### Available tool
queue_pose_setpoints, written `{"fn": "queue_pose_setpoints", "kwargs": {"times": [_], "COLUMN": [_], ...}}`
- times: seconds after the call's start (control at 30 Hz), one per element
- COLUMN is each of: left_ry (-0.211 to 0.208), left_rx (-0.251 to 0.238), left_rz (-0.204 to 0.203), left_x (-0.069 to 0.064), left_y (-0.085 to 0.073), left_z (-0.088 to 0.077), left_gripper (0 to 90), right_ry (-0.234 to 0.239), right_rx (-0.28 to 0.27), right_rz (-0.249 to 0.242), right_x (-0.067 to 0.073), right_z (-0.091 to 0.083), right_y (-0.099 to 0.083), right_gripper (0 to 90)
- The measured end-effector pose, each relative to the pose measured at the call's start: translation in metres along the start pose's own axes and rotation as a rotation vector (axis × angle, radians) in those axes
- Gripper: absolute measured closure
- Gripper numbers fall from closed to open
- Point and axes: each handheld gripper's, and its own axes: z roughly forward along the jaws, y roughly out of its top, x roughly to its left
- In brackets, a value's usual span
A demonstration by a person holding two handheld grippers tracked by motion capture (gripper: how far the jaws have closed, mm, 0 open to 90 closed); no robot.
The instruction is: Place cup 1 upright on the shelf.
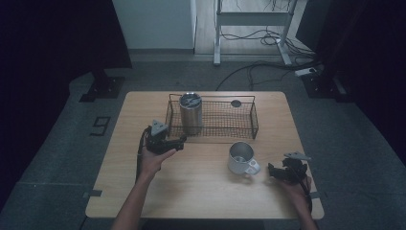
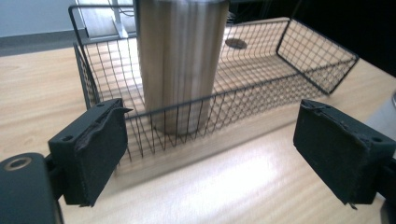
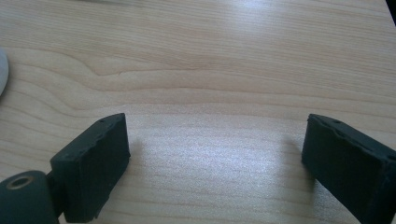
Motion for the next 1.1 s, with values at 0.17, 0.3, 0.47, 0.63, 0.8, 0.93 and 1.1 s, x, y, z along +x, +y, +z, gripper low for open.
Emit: {"fn": "queue_pose_setpoints", "kwargs": {"times": [0.17, 0.3, 0.47, 0.63, 0.8, 0.93, 1.1], "left_ry": [-0.018, -0.029, -0.047, -0.060, -0.066, -0.055, -0.031], "left_rx": [0.002, 0.017, 0.018, 0.033, 0.053, 0.086, 0.096], "left_rz": [-0.005, -0.003, -0.010, -0.017, -0.012, -0.012, -0.011], "left_x": [0.000, 0.000, 0.000, 0.003, 0.005, 0.006, 0.005], "left_y": [-0.013, -0.028, -0.044, -0.060, -0.073, -0.080, -0.082], "left_z": [-0.012, -0.020, -0.029, -0.035, -0.036, -0.034, -0.033], "left_gripper": [11.9, 12.1, 12.1, 12.5, 12.6, 13.1, 14.2], "right_ry": [0.000, 0.000, 0.000, 0.000, -0.001, 0.000, 0.000], "right_rx": [0.000, 0.000, 0.000, 0.000, 0.000, 0.000, 0.000], "right_rz": [0.000, 0.000, 0.000, 0.000, 0.001, 0.001, 0.001], "right_x": [0.000, 0.000, 0.000, 0.000, 0.000, 0.000, 0.000], "right_z": [0.000, 0.000, 0.000, 0.000, 0.000, 0.000, 0.000], "right_y": [0.000, 0.000, 0.000, 0.000, 0.000, 0.000, 0.000], "right_gripper": [7.5, 7.5, 7.5, 7.5, 7.5, 7.4, 7.5]}}
